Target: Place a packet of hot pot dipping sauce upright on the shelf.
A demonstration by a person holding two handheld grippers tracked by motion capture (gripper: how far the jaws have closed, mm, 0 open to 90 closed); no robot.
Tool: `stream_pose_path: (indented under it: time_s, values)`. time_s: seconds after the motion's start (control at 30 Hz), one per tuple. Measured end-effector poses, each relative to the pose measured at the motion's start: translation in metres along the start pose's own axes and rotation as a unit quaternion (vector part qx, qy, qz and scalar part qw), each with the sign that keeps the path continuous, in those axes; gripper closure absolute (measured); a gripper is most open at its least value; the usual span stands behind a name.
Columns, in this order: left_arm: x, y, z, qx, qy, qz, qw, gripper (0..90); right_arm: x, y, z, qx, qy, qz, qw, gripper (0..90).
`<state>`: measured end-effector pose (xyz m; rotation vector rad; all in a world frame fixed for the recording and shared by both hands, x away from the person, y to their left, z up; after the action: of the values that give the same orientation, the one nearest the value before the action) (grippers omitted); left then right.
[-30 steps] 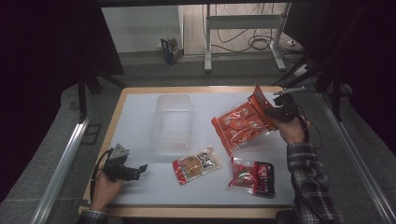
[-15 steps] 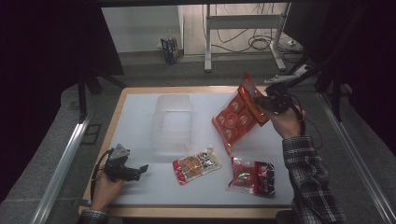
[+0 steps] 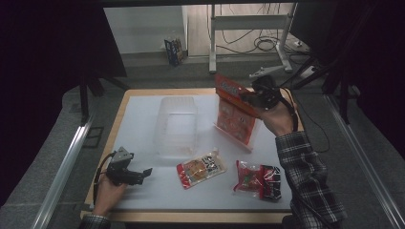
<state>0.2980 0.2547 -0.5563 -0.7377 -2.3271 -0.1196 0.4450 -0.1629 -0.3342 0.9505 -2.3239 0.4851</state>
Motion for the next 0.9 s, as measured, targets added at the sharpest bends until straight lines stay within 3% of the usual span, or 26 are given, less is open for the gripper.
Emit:
stream_pose_path:
  time_s: [0.13, 0.23, 0.57, 0.9]
  values:
    - [-0.001, -0.001, 0.000, -0.002, -0.001, -0.002, 1.0000, 0.0, 0.002, 0.007, -0.010, 0.018, 0.005, 0.016, 0.9997, 88.9]
    - [-0.001, -0.001, 0.000, -0.003, 0.001, -0.002, 1.0000, 0.0, 0.006, 0.008, -0.019, 0.012, -0.008, 0.016, 0.9998, 88.9]
    - [-0.001, -0.002, -0.001, -0.007, 0.003, -0.003, 1.0000, 0.0, 0.007, 0.016, -0.048, -0.001, -0.024, -0.003, 0.9997, 88.9]
    - [-0.001, -0.001, -0.001, -0.007, 0.004, -0.010, 0.9999, 0.0, -0.006, 0.033, -0.080, -0.005, -0.040, -0.014, 0.9991, 88.9]
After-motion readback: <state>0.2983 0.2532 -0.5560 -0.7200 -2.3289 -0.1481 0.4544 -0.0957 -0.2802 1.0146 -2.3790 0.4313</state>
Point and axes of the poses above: each handheld gripper's, and its own axes: x roughly backward along the jaws, z roughly out of its underside, y roughly to its left, the point moved 2 cm from there along -x, roughly forward along the jaws, and after that the axes turned 3 degrees about x, right-handed, at the moved point
